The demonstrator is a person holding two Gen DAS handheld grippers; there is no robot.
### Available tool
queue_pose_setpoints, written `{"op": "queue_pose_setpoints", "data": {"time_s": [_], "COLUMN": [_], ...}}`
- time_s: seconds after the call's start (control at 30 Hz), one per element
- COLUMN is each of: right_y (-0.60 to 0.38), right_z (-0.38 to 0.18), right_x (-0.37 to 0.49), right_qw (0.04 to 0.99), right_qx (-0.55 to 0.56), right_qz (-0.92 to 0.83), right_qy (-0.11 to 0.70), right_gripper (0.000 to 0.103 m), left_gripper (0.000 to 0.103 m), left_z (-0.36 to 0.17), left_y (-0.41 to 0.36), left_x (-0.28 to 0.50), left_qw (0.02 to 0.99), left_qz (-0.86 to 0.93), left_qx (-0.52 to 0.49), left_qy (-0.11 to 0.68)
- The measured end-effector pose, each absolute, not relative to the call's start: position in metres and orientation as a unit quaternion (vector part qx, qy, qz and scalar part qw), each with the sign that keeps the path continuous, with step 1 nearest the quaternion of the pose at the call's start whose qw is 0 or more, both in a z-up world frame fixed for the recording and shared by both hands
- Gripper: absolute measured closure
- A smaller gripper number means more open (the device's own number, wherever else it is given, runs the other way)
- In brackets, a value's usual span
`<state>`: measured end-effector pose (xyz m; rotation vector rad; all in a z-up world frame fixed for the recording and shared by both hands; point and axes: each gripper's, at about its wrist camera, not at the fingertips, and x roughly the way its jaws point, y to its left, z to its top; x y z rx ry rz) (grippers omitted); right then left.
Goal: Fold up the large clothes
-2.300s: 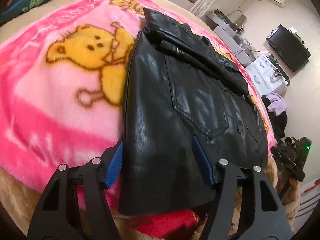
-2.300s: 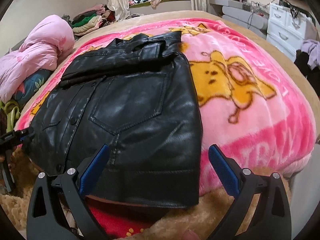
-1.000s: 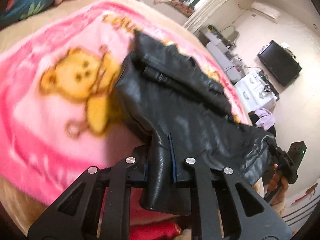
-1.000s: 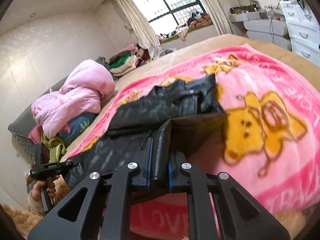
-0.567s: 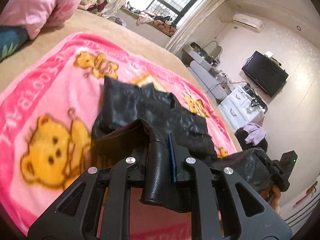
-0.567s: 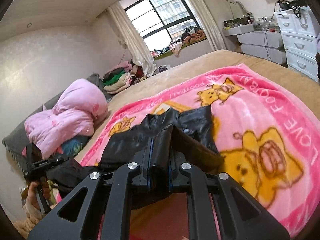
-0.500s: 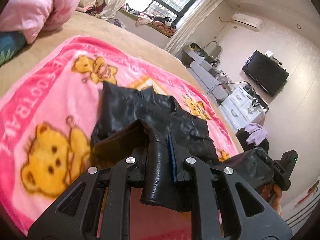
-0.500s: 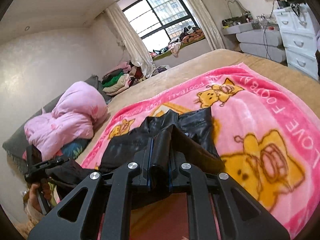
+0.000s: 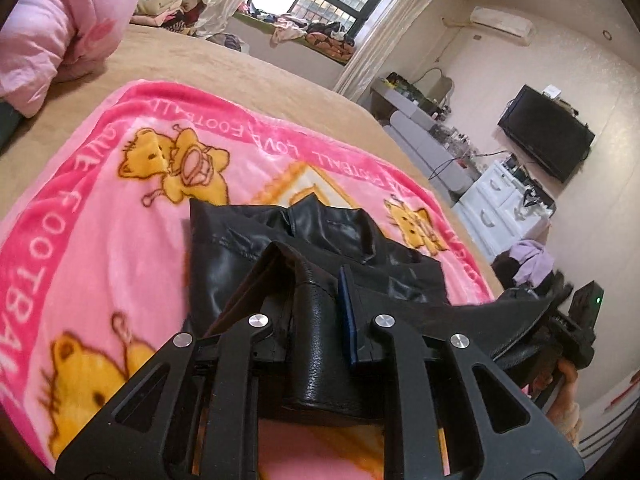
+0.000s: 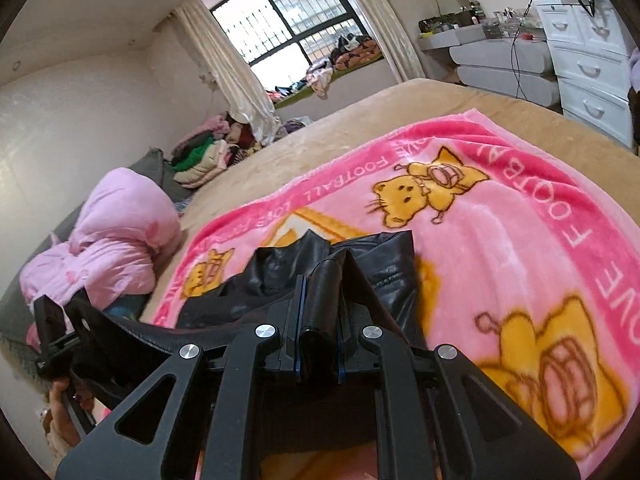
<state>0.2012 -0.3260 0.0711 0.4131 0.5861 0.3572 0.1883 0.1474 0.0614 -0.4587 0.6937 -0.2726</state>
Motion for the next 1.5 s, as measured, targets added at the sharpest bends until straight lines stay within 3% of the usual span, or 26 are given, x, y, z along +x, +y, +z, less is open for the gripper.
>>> {"op": "queue_pose_setpoints", "data": {"time_s": [0.77,0.83,0.97,1.1,1.27,1.4,1.5], "right_y": [-0.301,-0.299,-0.298,-0.300,-0.299,-0.289,-0.283], "right_z": [0.029,0.028,0.027,0.033,0.041,0.038,0.026], "right_x": [0.278,0.278,0.279,0.274,0.268,0.269,0.276], "right_qw": [0.925,0.926,0.925,0.927,0.936,0.941,0.936], "right_qx": [0.140,0.133,0.137,0.154,0.124,0.064,0.030], "right_qz": [0.096,0.095,0.101,0.121,0.124,0.107,0.098], "right_qy": [0.341,0.339,0.338,0.320,0.305,0.315,0.335], "right_gripper": [0.087,0.084,0.072,0.047,0.034,0.031,0.031], "left_gripper": [0.083,0.078,0.067,0.054,0.052,0.052,0.040], "left_z": [0.021,0.021,0.025,0.027,0.034,0.028,0.017], "left_y": [0.170,0.170,0.169,0.170,0.177,0.178,0.177], "left_x": [0.238,0.237,0.235,0.234,0.232,0.237,0.243], "left_qw": [0.894,0.895,0.894,0.899,0.910,0.916,0.912], "left_qz": [-0.121,-0.126,-0.143,-0.144,-0.117,-0.081,-0.077], "left_qx": [-0.221,-0.218,-0.226,-0.223,-0.211,-0.184,-0.177], "left_qy": [0.371,0.367,0.359,0.348,0.337,0.347,0.363]}}
